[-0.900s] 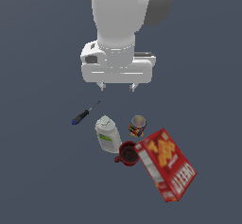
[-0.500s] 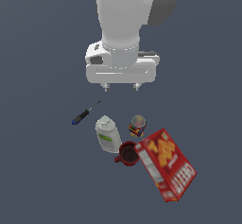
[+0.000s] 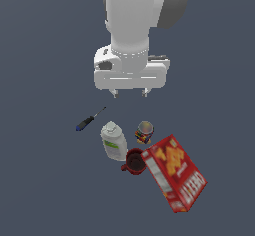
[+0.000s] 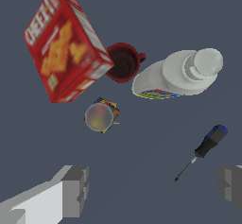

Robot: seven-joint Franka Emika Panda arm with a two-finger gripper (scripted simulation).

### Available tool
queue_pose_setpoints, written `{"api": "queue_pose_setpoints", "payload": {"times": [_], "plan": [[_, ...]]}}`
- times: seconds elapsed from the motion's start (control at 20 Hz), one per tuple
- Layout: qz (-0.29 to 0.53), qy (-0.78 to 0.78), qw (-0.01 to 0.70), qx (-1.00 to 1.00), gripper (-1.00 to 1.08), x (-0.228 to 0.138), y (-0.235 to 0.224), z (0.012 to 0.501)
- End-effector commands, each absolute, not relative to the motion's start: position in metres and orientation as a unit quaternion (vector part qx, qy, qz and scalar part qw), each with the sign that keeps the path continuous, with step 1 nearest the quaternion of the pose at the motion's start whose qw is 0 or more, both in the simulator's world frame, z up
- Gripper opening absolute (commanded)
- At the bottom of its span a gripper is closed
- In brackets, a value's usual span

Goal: Pick up a designated object from a clutter of objects.

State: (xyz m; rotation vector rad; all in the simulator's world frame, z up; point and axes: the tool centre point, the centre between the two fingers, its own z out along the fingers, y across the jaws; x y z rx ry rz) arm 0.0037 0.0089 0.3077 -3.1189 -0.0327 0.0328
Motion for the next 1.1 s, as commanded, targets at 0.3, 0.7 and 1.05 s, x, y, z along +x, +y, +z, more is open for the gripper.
{"api": "queue_pose_setpoints", "payload": {"times": [0.3,0.7,1.05], "plan": [[0.01,0.03,0.017,-0.999,1.0,0.004,-0.018,0.273],[0.007,0.109,0.022,-0.994,1.0,-0.007,-0.069,0.209],[0.004,0.196,0.02,-0.98,1.0,-0.034,-0.124,0.144]]}}
